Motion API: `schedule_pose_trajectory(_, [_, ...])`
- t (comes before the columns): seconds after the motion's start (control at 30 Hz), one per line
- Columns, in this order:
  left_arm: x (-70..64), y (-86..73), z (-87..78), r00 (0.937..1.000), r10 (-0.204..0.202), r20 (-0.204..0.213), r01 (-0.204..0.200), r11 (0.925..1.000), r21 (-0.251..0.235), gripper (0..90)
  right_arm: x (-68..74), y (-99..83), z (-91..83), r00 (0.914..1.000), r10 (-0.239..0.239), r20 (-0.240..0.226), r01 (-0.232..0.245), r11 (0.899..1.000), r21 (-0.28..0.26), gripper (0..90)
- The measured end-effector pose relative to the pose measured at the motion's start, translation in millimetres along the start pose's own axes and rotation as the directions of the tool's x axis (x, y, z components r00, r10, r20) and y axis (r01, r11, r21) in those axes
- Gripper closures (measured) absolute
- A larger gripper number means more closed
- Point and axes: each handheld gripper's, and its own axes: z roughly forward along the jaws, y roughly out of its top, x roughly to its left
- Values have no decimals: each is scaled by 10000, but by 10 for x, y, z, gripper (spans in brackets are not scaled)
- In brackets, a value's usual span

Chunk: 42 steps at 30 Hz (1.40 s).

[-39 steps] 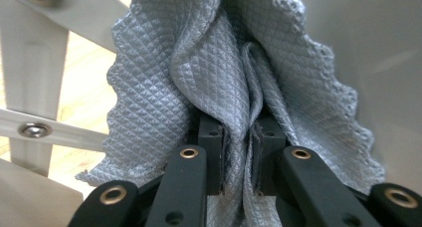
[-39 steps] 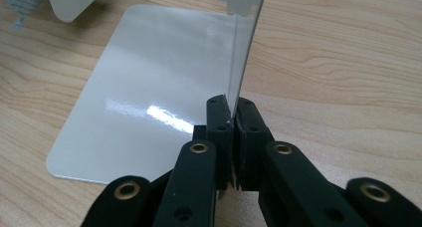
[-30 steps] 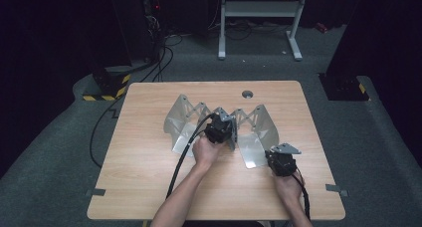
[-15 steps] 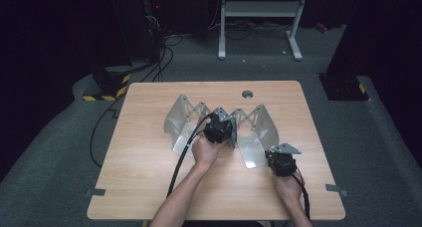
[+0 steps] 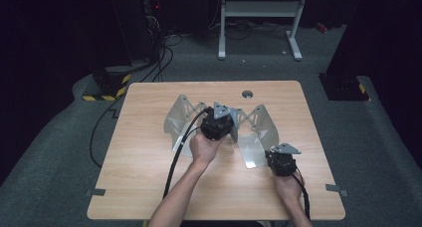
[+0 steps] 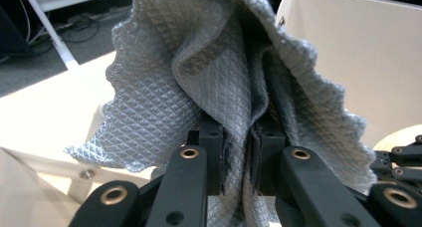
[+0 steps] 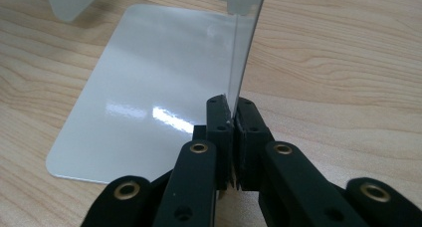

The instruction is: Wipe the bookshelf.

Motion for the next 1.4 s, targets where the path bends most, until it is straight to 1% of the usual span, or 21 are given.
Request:
schedule_pose_trajectory(0.13, [-5,-83,68,10000,-76,43,74,9996,275,790,2,0,0,10000,0,-1,0,10000,7,875])
schedule_pose_trajectory(0.3, [7,-192,181,9999,-161,55,156,9974,705,788,3,0,0,10000,3,-1,-3,10000,12,875])
schedule_pose_trajectory(0.4, [-5,-264,269,10000,-82,-14,83,9939,1098,788,4,0,0,10000,1,-4,-1,10000,15,875])
schedule_pose_trajectory(0.43, [-5,-264,269,10000,-82,-14,83,9939,1098,789,4,0,0,10000,3,-5,-3,10000,15,874])
schedule_pose_trajectory(0.47, [1,-321,330,9998,-184,14,181,9915,1288,789,4,0,0,10000,6,-5,-6,10000,16,874])
schedule_pose_trajectory(0.53, [6,-338,349,9998,-196,18,192,9907,1346,789,4,0,0,10000,8,-8,-8,10000,18,874])
schedule_pose_trajectory(0.63, [15,-419,449,9998,-192,30,183,9846,1740,789,4,0,0,10000,6,-13,-6,10000,18,874])
schedule_pose_trajectory(0.67, [15,-428,461,9998,-213,33,204,9837,1785,789,4,0,0,10000,5,-12,-5,10000,19,874])
schedule_pose_trajectory(0.8, [26,-512,552,9995,-302,46,285,9753,2188,787,4,0,1,10000,4,-17,-4,10000,21,874])
schedule_pose_trajectory(0.87, [23,-528,566,9995,-324,10,313,9732,2278,786,4,0,0,10000,5,-20,-5,10000,22,873])
schedule_pose_trajectory(0.93, [26,-521,560,9993,-380,37,362,9740,2236,787,4,1,1,10000,1,-26,-1,10000,24,873])
schedule_pose_trajectory(1.03, [20,-473,493,9994,-344,85,320,9804,1946,787,4,1,1,10000,-2,-32,2,10000,24,872])
schedule_pose_trajectory(1.07, [20,-473,493,9994,-344,85,320,9804,1946,786,4,1,1,10000,-2,-32,2,10000,24,872])
schedule_pose_trajectory(1.1, [18,-418,421,9994,-334,115,310,9854,1676,787,5,1,1,10000,-3,-28,3,10000,25,873])
schedule_pose_trajectory(1.2, [2,-315,309,9997,-177,139,157,9909,1338,786,5,1,1,10000,-5,-29,5,10000,28,873])
schedule_pose_trajectory(1.3, [-19,-203,183,9999,-21,147,7,9957,923,786,4,1,1,10000,-25,-29,25,10000,29,873])
schedule_pose_trajectory(1.4, [-39,-147,83,9999,47,165,-57,9983,579,786,4,1,1,10000,-23,-26,23,10000,31,873])
